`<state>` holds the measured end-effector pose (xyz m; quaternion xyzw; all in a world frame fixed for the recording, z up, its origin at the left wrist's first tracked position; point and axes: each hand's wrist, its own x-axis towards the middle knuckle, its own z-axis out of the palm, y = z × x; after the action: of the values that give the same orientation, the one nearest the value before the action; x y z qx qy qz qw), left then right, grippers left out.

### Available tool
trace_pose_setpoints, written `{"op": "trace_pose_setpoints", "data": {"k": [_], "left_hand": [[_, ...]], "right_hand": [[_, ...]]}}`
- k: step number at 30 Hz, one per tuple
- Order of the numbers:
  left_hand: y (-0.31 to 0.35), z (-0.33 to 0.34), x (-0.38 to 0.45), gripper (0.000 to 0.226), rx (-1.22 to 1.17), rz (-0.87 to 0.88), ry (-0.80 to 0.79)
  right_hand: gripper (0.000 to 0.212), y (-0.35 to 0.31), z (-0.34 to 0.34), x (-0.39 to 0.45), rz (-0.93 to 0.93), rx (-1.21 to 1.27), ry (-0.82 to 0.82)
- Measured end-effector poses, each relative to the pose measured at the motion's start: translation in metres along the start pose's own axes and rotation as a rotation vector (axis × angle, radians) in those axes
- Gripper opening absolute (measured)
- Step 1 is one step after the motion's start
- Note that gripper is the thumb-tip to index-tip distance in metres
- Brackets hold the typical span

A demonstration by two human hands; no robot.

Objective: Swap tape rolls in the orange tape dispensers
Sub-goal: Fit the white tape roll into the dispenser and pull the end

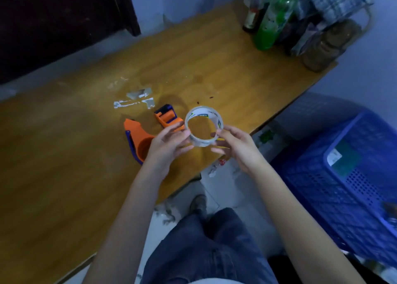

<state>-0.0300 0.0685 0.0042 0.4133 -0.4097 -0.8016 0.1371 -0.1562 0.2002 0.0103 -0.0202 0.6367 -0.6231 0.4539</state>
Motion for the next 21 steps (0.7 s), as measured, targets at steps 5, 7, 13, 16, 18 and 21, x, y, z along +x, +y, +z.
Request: {"op": "trace_pose_setpoints", "data": {"k": [5,7,13,16,18,21], "left_hand": [[0.004,0.009,0.014,0.036,-0.057,0.0,0.088],[0.006,0.012,0.018,0.036,-0.064,0.009,0.142],[0.016,0.029,0.028,0.037,-0.115,0.08,0.286],[0.019,0.043,0.031,0.04,-0.17,0.109,0.348],[0.021,0.053,0.034,0.038,-0.158,0.122,0.394],[0.024,0.065,0.038,0.021,-0.06,0.114,0.511]], "right_hand": [[0.037,-0.015,-0.001,0.033,0.067,-0.071,-0.041],[0.038,-0.022,0.001,0.047,0.098,-0.089,-0.071],[0.037,-0.047,-0.003,0.087,0.129,-0.182,-0.259],[0.032,-0.062,-0.006,0.104,0.156,-0.189,-0.319],[0.026,-0.07,-0.008,0.114,0.167,-0.207,-0.362],[0.03,-0.076,-0.011,0.127,0.192,-0.241,-0.419]]}}
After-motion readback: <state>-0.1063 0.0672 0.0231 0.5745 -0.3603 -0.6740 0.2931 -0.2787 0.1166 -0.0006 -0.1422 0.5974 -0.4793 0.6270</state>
